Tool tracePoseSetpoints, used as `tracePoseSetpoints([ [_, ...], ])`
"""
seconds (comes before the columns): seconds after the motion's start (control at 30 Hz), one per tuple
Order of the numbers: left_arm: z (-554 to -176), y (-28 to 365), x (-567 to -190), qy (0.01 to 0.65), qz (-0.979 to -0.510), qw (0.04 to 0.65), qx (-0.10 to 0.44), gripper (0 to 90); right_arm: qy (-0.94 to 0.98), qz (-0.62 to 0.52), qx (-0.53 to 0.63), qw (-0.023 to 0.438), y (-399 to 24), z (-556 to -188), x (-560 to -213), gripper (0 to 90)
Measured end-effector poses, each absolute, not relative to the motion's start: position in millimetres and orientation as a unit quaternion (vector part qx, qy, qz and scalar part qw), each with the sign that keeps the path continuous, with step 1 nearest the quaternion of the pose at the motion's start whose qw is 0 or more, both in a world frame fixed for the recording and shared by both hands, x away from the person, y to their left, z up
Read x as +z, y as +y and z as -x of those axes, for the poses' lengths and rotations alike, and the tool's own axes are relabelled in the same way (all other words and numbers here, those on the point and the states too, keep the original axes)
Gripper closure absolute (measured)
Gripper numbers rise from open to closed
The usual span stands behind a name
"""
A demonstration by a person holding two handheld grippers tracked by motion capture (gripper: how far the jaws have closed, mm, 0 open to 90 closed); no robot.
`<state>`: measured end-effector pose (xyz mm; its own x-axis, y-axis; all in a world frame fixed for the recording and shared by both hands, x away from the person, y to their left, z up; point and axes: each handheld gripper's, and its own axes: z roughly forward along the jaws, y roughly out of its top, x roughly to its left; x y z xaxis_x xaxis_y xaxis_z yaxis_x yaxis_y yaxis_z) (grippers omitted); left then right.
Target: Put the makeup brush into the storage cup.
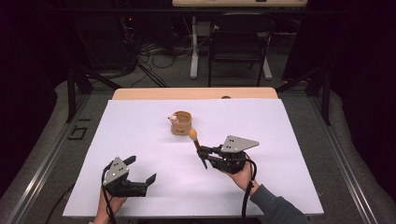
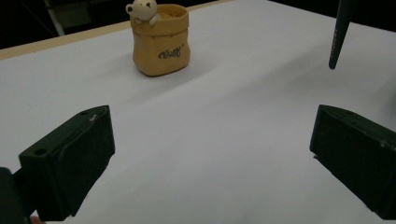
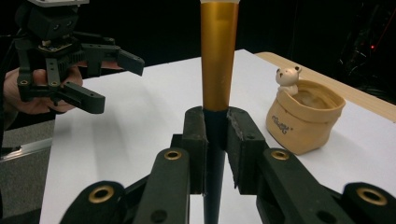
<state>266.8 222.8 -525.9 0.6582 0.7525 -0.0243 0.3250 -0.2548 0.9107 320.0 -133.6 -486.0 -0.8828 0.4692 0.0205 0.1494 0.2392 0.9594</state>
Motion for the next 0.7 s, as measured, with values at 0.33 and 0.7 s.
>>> tracePoseSetpoints([
  [0.33,-285,195,-509,0.349,-0.751,0.521,0.208,0.2,0.775,-0.198,0.587,0.129,-121,-321,-488,78.7],
  [0.7,-294,168,-496,0.332,-0.747,0.542,0.197,0.0,0.778,-0.193,0.585,0.12,-105,-324,-495,78.7],
])
